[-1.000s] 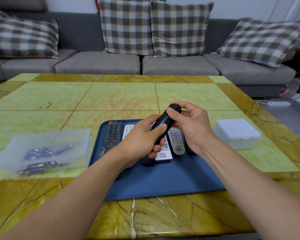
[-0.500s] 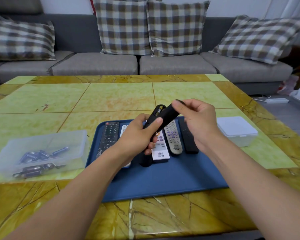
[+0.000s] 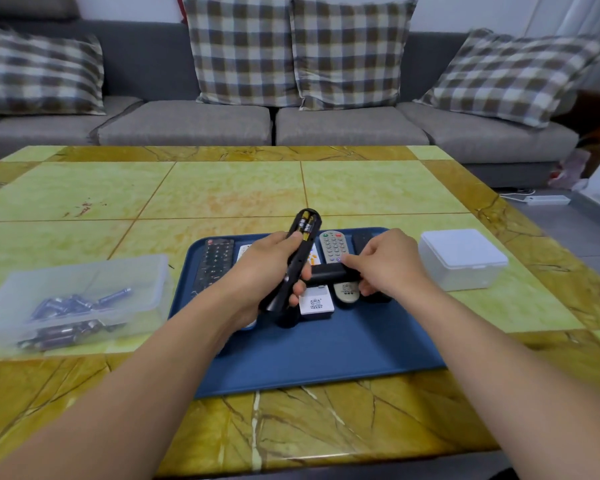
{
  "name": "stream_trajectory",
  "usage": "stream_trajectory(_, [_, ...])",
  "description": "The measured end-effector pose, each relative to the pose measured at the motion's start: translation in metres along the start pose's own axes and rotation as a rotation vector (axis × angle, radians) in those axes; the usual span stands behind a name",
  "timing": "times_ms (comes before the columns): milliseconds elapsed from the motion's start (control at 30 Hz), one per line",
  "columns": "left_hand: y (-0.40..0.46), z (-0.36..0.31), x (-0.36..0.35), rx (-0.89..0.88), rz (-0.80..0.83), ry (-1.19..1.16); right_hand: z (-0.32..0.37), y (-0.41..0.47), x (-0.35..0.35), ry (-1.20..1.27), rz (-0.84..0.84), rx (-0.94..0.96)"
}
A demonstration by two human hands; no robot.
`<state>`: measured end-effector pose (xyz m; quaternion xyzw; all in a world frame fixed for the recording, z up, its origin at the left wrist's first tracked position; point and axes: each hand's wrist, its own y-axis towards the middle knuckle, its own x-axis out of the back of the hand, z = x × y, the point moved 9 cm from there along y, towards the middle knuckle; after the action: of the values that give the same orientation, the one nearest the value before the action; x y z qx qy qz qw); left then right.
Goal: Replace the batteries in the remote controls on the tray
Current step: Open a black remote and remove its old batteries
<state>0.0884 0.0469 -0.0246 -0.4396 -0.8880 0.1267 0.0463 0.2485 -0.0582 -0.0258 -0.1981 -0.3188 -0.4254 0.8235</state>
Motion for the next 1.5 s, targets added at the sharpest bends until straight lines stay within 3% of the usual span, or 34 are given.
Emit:
stream_trajectory(133, [0.0,0.003,-0.011,-0.003,0.018,0.017,0.027,-0.004,0.04,-0.096,-0.235,0.3])
stream_trajectory(200, [0.0,0.008,-0.015,0.034,0.025,0.003,0.027,0.001,0.07,-0.195,-0.271,0.391])
stream_trajectory(300, [0.0,0.012,-0.023,0.034,0.046,0.042,-0.032,0.021,0.083,-0.613,0.015,0.244])
stream_trajectory(367, [-0.001,0.011,-0.034,0.011,0.075,0.08,-0.075,0.023,0.083,-0.659,0.169,0.158])
stream_trajectory(467, [-0.001,0.011,-0.054,-0.026,0.1,0.072,-0.087,0.023,0.093,-0.556,0.174,0.229])
stream_trajectory(700, [-0.002,0.015,-0.106,-0.068,0.079,-0.03,-0.089,0.001,0.098,-0.769,0.171,0.347])
stream_trajectory(1000, [0.001,0.024,-0.178,-0.023,0.162,-0.192,-0.099,-0.036,0.106,-0.617,-0.202,0.786])
stream_trajectory(1167, [0.008,0.03,-0.184,-0.003,0.134,-0.238,-0.1,-0.042,0.105,-0.701,-0.303,0.902])
stream_trajectory(1500, [0.005,0.039,-0.194,0.034,0.239,-0.156,-0.096,-0.059,0.117,-0.88,-0.55,1.192])
